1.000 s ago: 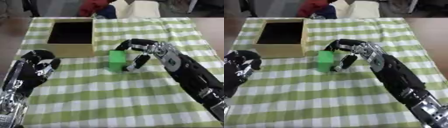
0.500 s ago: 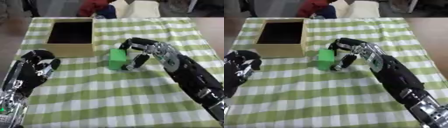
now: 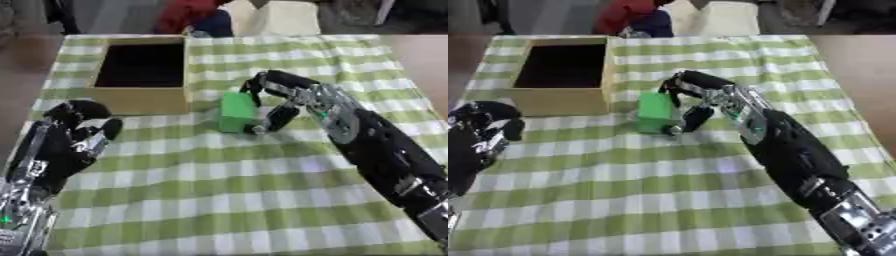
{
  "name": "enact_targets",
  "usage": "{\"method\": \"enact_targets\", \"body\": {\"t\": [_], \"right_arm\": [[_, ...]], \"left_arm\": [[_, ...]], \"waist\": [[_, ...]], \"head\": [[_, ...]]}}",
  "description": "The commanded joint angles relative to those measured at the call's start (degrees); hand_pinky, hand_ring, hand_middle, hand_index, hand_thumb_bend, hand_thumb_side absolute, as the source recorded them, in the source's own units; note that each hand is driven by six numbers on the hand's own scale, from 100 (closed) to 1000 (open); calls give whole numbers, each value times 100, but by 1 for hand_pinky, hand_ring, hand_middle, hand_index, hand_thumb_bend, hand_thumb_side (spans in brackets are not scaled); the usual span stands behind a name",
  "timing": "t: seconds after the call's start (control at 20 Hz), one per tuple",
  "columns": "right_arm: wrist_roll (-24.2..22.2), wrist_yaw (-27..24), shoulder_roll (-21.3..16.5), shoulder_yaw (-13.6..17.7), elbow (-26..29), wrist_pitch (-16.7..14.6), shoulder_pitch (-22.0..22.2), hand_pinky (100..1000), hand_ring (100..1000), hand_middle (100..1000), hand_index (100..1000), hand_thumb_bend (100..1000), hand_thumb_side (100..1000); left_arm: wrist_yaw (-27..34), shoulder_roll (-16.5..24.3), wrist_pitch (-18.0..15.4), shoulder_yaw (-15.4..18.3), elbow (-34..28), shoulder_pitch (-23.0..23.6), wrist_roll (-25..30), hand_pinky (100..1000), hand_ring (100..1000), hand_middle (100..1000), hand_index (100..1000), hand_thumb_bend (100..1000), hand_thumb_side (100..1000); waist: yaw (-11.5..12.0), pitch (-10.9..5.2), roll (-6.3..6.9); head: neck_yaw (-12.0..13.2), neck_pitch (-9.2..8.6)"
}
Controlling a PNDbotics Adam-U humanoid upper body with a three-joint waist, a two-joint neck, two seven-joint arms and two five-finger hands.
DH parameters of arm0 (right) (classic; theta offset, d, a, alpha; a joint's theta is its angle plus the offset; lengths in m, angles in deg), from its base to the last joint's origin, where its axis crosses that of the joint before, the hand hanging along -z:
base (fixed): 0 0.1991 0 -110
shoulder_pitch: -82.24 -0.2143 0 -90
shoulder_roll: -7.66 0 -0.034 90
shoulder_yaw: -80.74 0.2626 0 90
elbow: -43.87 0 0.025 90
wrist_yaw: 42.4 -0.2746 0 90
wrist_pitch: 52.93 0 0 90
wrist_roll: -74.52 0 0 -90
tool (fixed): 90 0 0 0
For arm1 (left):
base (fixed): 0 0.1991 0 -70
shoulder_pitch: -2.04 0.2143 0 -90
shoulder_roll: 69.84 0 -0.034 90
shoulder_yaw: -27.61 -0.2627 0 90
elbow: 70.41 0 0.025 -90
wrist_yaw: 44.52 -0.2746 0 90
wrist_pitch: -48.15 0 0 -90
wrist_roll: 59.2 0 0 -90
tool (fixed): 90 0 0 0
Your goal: Pick up objects on the table and place them in the box.
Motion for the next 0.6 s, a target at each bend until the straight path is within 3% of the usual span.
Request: {"method": "enact_targets", "body": {"t": [0.05, 0.6], "right_arm": [[132, -89, -164, 95, 112, 10, -111, 760, 647, 372, 543, 442, 219], [253, -514, -722, 265, 587, 117, -151, 764, 651, 373, 544, 453, 188]], "left_arm": [[-17, 30, -1, 19, -131, -64, -17, 500, 705, 594, 627, 582, 241], [-17, 81, -1, -9, -278, -19, 24, 499, 705, 593, 627, 588, 240]], "waist": [[-1, -93, 2], [-7, -109, -27]], "head": [[-3, 17], [48, -11]]}}
